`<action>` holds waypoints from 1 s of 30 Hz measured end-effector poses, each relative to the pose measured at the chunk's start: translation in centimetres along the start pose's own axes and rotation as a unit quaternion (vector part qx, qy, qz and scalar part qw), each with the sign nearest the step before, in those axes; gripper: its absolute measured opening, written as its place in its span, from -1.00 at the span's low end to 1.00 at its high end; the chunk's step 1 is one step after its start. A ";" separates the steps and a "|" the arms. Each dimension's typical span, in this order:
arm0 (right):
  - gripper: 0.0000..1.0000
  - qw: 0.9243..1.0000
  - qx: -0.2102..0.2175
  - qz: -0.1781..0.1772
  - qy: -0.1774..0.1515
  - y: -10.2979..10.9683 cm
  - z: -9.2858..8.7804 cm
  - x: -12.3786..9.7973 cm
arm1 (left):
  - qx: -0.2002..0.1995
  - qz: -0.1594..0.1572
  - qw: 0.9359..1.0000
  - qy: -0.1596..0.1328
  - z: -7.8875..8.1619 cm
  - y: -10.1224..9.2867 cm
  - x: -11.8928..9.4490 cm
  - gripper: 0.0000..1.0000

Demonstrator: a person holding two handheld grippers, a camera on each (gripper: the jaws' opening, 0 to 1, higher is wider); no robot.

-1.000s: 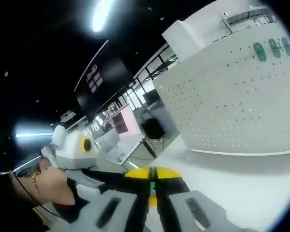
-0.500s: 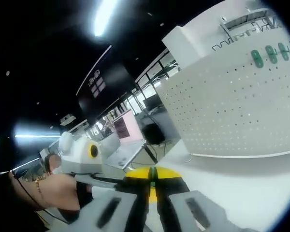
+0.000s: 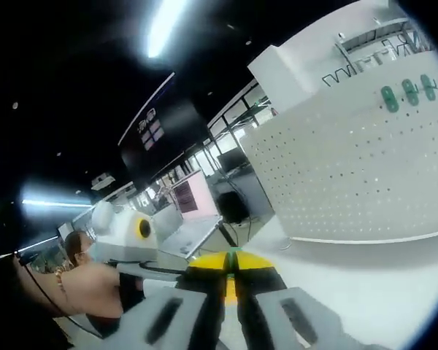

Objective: Insert the hook assembly into the mounting plate slot until the hook locks in place.

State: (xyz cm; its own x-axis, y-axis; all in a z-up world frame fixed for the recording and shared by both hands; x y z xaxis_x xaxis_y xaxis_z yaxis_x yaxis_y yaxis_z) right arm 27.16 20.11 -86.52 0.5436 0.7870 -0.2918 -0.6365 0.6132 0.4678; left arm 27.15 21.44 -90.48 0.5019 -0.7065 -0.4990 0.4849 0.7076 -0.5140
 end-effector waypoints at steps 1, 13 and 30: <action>-0.98 1.000 -0.004 0.002 0.005 0.0 -0.1 0.1 | 0.005 0.008 1.000 0.001 0.1 0.2 -0.1 -0.96; -0.78 1.000 -0.008 0.003 -0.022 -0.4 4.2 -2.3 | 0.039 0.050 0.998 -0.011 1.3 1.5 -1.9 -0.97; -0.72 0.999 0.022 0.025 0.017 0.8 0.9 -2.1 | 0.129 0.046 0.990 -0.026 1.8 -2.5 -0.8 -0.97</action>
State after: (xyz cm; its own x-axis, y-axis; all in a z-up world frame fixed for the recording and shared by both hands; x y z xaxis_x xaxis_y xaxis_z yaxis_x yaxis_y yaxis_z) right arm 25.99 18.86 -84.81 0.4920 0.8188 -0.2959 -0.6370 0.5703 0.5187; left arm 26.84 20.22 -87.51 0.5855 -0.6425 -0.4944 0.5997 0.7536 -0.2690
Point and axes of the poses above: the point that each gripper's makers call its tool centre point, and the gripper's own axes: x roughly forward along the fingers, y roughly to its left, z roughly out of its top, the point moved 1 cm from there along -x, roughly backward along the fingers, and after that the axes turned 12 degrees about y, right-handed, at the moved point
